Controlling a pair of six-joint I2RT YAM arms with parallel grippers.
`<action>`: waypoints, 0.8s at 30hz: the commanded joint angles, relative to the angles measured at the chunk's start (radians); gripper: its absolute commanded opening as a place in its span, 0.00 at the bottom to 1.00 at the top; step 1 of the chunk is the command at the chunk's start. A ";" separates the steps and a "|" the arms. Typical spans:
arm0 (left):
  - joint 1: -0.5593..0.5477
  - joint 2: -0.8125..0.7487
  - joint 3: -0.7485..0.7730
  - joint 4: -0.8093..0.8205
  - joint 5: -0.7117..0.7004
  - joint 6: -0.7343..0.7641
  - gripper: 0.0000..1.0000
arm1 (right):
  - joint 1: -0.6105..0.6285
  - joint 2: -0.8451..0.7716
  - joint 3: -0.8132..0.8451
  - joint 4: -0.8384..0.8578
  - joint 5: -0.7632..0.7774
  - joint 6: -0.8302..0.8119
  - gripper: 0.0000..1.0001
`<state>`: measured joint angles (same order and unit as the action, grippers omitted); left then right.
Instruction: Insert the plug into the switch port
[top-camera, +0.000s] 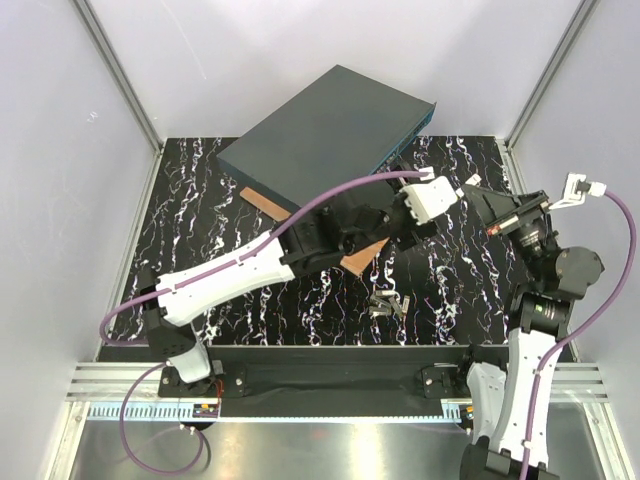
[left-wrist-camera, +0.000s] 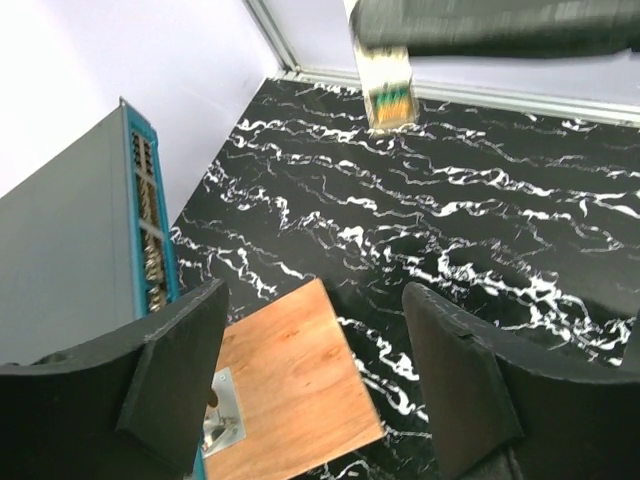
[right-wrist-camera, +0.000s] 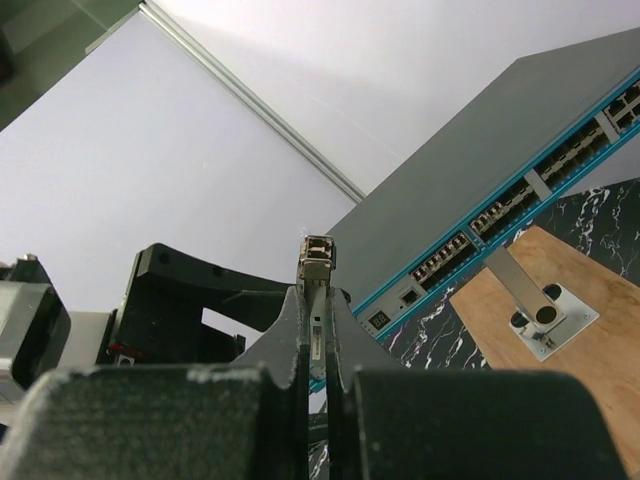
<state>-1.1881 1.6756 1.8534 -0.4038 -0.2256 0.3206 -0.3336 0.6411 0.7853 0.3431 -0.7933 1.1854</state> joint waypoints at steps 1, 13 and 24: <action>-0.025 0.016 0.081 0.118 -0.075 -0.012 0.74 | 0.005 -0.041 -0.017 0.020 0.017 -0.020 0.00; -0.048 0.078 0.148 0.135 -0.061 -0.067 0.62 | 0.005 -0.084 -0.054 -0.033 0.009 -0.040 0.00; -0.048 0.117 0.181 0.120 -0.032 -0.114 0.67 | 0.005 -0.095 -0.067 -0.067 -0.018 -0.056 0.00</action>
<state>-1.2324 1.7771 1.9686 -0.3363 -0.2668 0.2321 -0.3336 0.5625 0.7242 0.2859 -0.7902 1.1553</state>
